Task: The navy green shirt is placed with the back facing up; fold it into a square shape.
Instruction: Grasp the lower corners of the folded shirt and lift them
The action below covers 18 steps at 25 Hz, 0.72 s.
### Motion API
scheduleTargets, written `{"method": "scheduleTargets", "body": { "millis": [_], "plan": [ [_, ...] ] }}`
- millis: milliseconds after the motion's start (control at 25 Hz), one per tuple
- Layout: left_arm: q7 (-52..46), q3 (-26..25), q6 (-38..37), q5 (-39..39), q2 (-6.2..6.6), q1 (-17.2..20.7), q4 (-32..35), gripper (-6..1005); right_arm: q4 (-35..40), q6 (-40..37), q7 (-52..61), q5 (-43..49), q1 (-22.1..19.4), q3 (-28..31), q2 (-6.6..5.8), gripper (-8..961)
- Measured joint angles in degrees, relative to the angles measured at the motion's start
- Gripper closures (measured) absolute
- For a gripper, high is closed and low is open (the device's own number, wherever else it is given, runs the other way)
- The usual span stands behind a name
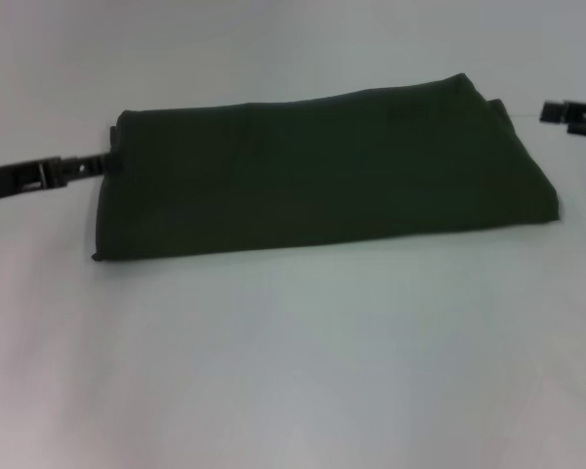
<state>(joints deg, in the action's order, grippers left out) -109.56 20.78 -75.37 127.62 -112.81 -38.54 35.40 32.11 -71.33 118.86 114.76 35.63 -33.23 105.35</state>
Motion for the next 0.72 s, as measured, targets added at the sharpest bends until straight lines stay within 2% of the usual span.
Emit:
{"method": "scheduleTargets", "body": {
  "millis": [200, 400, 560, 720],
  "plan": [
    [-5.58, 0.27, 1.93, 4.81, -0.05, 0.03, 0.24, 65, 0.46, -2.71, -0.99, 0.28, -1.46, -0.21, -0.59, 224],
    [-8.52, 0.49, 3.84, 5.51, -0.48, -0.38, -0.62, 74, 0.55, -3.54, -2.33, 1.21, -2.19, -0.25, -1.09, 218],
    [-8.72, 0.91, 5.18, 6.73, -0.29, -0.80, -2.00, 80, 0.22, -2.63, -2.15, 1.76, -2.23, -0.67, -1.86, 213],
    [-10.98, 2.63, 6.71, 7.66, -0.30, -1.17, -2.36, 87, 0.31, -2.03, -1.28, 3.90, -1.68, -0.74, -1.91, 208]
  ]
}}
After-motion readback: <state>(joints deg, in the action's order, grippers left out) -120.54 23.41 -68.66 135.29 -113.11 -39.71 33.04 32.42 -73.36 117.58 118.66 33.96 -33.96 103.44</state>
